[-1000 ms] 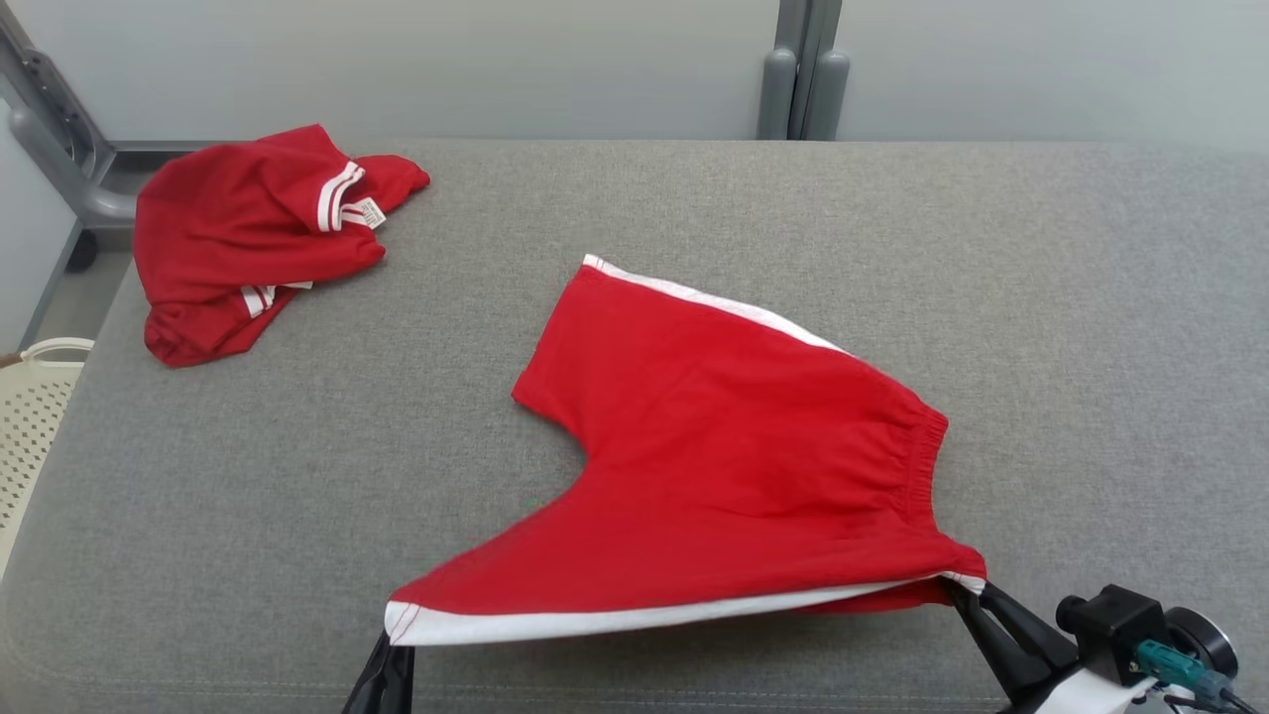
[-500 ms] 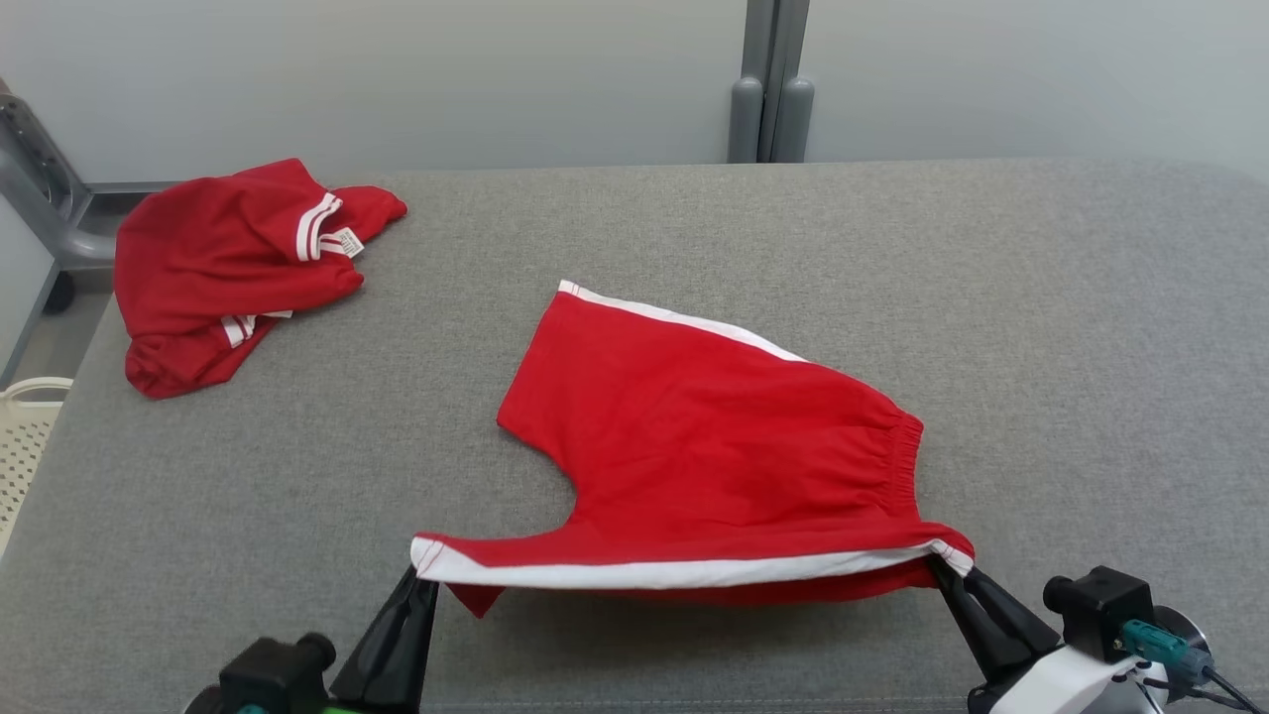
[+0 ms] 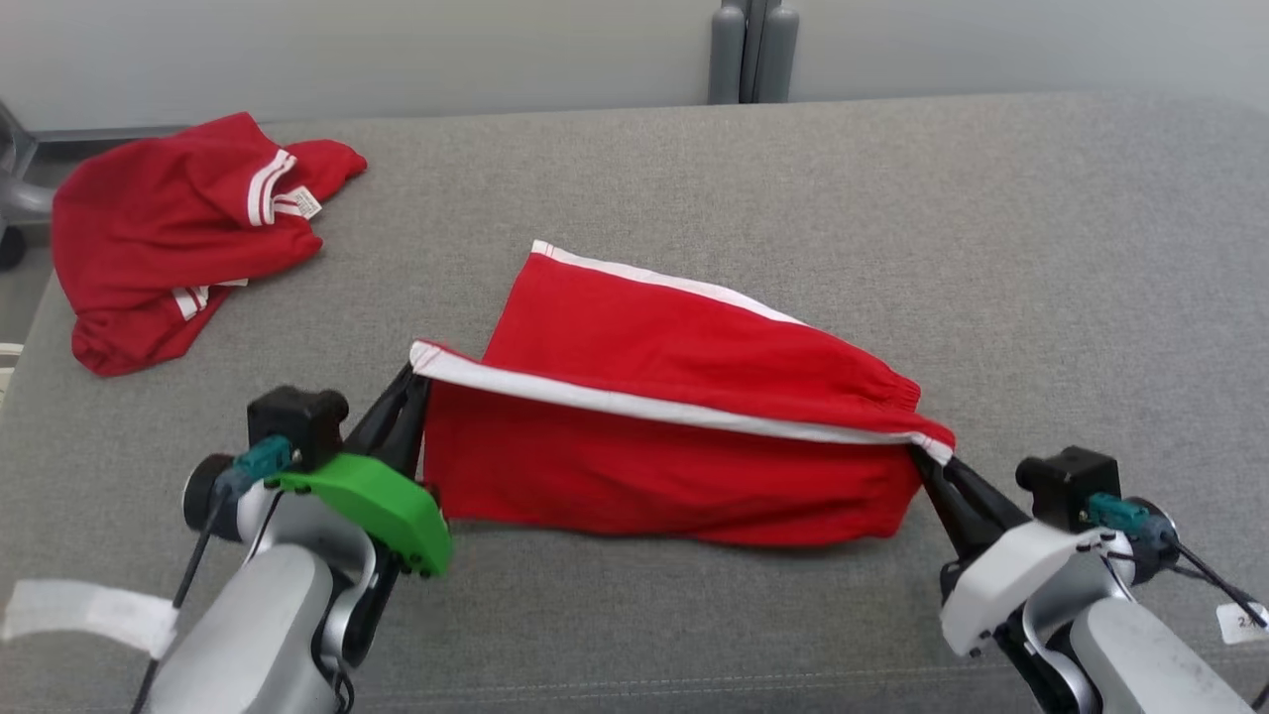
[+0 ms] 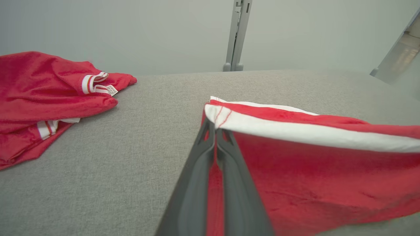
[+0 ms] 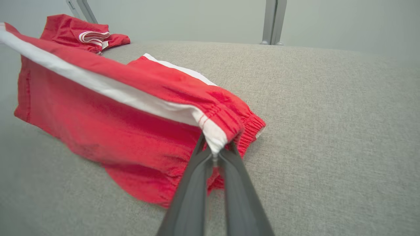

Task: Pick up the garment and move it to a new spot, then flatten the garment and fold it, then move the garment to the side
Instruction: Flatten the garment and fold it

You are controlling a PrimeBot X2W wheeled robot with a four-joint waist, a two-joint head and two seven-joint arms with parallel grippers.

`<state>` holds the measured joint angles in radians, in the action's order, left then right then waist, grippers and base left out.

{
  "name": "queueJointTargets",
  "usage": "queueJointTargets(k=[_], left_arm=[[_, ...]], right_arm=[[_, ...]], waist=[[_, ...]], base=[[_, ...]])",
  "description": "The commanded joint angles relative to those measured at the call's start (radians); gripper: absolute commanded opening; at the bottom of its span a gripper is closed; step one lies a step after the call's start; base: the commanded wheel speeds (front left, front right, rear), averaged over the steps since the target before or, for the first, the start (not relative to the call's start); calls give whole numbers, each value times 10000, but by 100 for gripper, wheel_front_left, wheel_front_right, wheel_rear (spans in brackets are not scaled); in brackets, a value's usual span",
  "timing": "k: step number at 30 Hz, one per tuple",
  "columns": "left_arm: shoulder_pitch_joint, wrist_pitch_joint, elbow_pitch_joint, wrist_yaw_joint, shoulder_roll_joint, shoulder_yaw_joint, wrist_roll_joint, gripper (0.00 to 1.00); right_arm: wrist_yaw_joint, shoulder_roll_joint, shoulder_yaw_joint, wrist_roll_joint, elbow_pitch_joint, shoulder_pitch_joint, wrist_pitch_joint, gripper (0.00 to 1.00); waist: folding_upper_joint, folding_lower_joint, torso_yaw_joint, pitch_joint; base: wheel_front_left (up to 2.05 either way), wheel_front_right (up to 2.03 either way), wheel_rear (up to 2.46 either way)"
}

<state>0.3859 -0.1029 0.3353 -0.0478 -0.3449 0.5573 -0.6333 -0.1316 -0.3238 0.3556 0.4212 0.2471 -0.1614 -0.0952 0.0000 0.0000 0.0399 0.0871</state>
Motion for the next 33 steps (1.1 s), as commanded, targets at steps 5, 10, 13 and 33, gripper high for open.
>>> queueJointTargets(k=[5,10,13,33], left_arm=[[1964,73,1810,395,607,63,47,0],[3246,245,3134,616,998,68,18,0],[4108,401,4123,738,1205,97,60,0],[7098,1195,8140,820,1991,498,287,0]], right_arm=[[18,29,107,-47,650,-1363,173,0],[18,200,324,168,1232,-2315,320,0],[18,418,397,327,1772,-3018,377,0],[19,1108,1944,1338,4568,-5434,-273,0]], waist=[[0,0,-562,1319],[0,0,-812,1922],[0,0,-964,2337],[0,0,-1386,3240]], base=[[0,0,0],[0,0,0],[0,0,0],[0,0,0]])
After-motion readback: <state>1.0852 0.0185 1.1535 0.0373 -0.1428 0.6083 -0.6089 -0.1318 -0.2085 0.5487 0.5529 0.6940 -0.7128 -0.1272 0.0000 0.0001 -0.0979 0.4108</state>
